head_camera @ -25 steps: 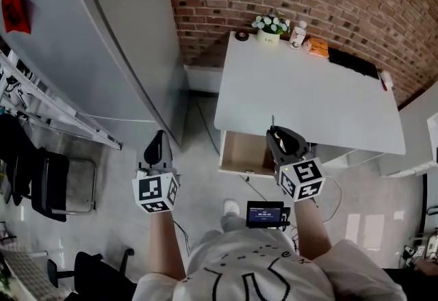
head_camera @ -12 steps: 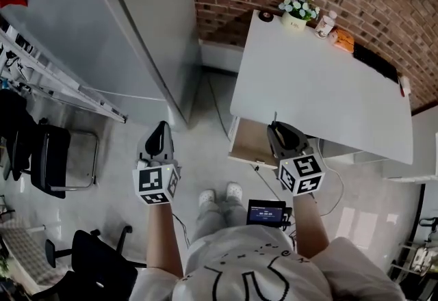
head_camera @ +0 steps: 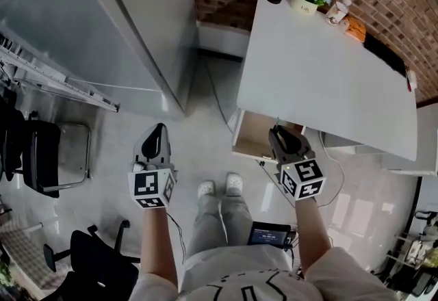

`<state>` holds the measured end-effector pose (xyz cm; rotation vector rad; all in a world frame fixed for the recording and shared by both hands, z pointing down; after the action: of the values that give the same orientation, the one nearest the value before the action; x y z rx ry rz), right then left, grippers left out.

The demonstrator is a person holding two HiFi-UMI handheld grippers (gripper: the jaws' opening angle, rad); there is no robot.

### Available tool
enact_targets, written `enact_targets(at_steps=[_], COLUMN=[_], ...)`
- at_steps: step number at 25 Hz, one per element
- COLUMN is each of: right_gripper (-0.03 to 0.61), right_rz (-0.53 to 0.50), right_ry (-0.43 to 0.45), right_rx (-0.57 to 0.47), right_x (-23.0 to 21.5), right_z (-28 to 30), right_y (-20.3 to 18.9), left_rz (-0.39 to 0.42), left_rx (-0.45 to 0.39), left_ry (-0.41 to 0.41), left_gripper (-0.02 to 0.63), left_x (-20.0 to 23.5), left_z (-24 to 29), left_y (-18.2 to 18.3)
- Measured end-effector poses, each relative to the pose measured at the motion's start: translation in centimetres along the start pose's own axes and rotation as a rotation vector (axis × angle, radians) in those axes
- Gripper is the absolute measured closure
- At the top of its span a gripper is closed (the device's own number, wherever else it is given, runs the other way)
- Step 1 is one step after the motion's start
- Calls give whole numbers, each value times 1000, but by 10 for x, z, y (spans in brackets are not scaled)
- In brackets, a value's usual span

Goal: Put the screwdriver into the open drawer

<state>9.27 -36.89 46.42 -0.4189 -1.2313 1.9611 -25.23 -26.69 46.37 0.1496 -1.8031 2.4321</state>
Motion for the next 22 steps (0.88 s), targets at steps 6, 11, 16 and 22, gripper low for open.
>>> enact_targets(at_steps=[6, 11, 16, 22], right_gripper=[499, 500, 500, 500], right_rz=[-12, -12, -3, 32], right_ry=[51, 79, 91, 97], right_rx=[54, 89, 119, 167], right_x=[9, 12, 10, 7], right_z=[30, 55, 86, 118], right_y=[-34, -63, -95, -130], left_rz=[-31, -47, -46, -42], left_rx=[45, 78, 108, 140], left_ry=[18, 14, 5, -4], left_gripper=[600, 600, 600, 600], left_x=[16, 19, 22, 28], left_z=[12, 23, 36, 45], left_y=[-43, -78, -112, -146])
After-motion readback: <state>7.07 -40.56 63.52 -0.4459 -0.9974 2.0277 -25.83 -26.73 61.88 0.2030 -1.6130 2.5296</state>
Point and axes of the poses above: the fingertips, and each gripper's own axes: z forward along the fingers, x to its left, y out of its top, the point moved 10 cm from there along -z, backward along the fingers, and after that the axes turned 8 degrees about -z, right-handed, at the moved point
